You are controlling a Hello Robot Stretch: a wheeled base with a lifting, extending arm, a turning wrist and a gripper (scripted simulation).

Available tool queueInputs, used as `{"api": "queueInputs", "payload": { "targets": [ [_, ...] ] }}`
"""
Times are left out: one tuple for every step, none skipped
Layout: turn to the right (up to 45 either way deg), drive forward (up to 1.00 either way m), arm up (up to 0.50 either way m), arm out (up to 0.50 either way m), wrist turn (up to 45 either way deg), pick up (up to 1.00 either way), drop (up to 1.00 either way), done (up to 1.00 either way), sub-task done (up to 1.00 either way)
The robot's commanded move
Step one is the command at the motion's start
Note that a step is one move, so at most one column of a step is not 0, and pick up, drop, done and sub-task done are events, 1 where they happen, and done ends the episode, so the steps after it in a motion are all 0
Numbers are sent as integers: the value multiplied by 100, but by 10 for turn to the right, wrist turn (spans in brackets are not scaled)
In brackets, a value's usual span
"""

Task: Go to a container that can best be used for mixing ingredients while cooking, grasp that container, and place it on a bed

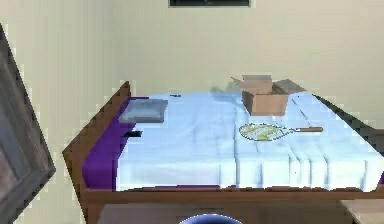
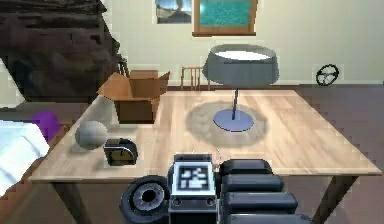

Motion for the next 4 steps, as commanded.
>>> {"api": "queueInputs", "payload": {
  "targets": [
    [210, 0, 0, 0, 0, 0, 0, 0, 0],
    [0, 75, 0, 0, 0, 0, 0, 0, 0],
    [-330, 0, 0, 0, 0, 0, 0, 0, 0],
    [300, 0, 0, 0, 0, 0, 0, 0, 0]
  ]
}}
